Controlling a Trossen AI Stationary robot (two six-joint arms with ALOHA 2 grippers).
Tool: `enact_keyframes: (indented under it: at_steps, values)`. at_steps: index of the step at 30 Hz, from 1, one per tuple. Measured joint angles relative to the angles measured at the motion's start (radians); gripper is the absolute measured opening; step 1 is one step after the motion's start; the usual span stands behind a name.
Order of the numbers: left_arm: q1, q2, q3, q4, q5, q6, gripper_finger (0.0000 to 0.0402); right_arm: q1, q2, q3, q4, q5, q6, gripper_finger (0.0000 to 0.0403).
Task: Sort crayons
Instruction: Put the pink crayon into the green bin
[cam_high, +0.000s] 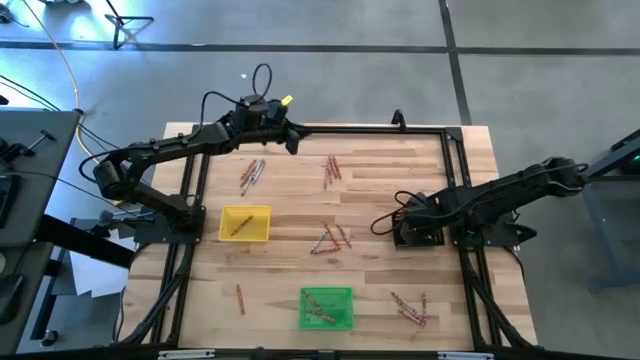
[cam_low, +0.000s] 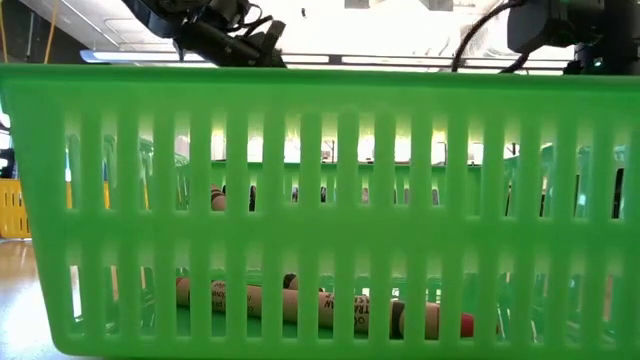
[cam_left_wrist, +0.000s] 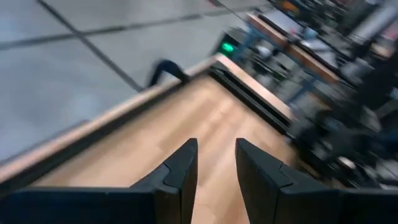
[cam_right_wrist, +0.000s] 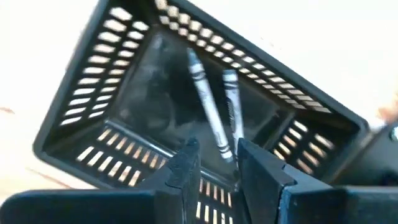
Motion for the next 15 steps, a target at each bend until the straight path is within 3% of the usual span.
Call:
enact_keyframes:
  at_steps: [5, 15]
  values:
    - [-0.090, 0.000, 0.000, -0.015, 0.032, -0.014, 0.0095, -0.027, 0.000, 0.000, 0.024, 0.015, -0.116, 0.0090]
    - [-0.295, 0.000, 0.000, -0.042, -0.138, -0.055, 0.0095, -0.157, 0.000, 0.000, 0.116, 0.048, -0.387, 0.0089]
